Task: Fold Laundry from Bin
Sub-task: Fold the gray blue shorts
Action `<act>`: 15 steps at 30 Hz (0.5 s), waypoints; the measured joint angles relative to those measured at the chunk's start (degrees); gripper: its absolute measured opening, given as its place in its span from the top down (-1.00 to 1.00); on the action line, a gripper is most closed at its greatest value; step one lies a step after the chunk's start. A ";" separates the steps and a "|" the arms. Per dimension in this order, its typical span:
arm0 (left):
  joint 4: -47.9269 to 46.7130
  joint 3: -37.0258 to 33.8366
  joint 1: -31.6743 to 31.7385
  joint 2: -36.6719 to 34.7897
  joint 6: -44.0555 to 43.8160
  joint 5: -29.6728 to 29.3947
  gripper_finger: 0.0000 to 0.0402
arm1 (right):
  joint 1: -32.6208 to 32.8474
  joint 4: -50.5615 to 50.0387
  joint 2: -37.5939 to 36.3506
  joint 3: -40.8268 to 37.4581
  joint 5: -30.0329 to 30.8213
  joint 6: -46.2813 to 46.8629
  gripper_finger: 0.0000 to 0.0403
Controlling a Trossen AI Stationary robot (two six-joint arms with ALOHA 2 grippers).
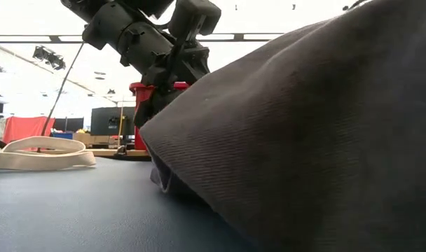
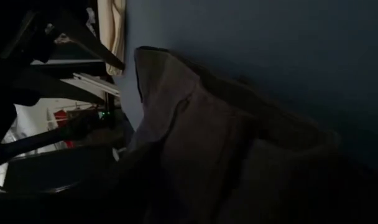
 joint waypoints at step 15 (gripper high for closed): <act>-15.36 -0.02 2.25 -13.18 -1.87 3.78 0.28 | -3.95 2.22 -10.13 7.07 -1.78 -11.99 0.87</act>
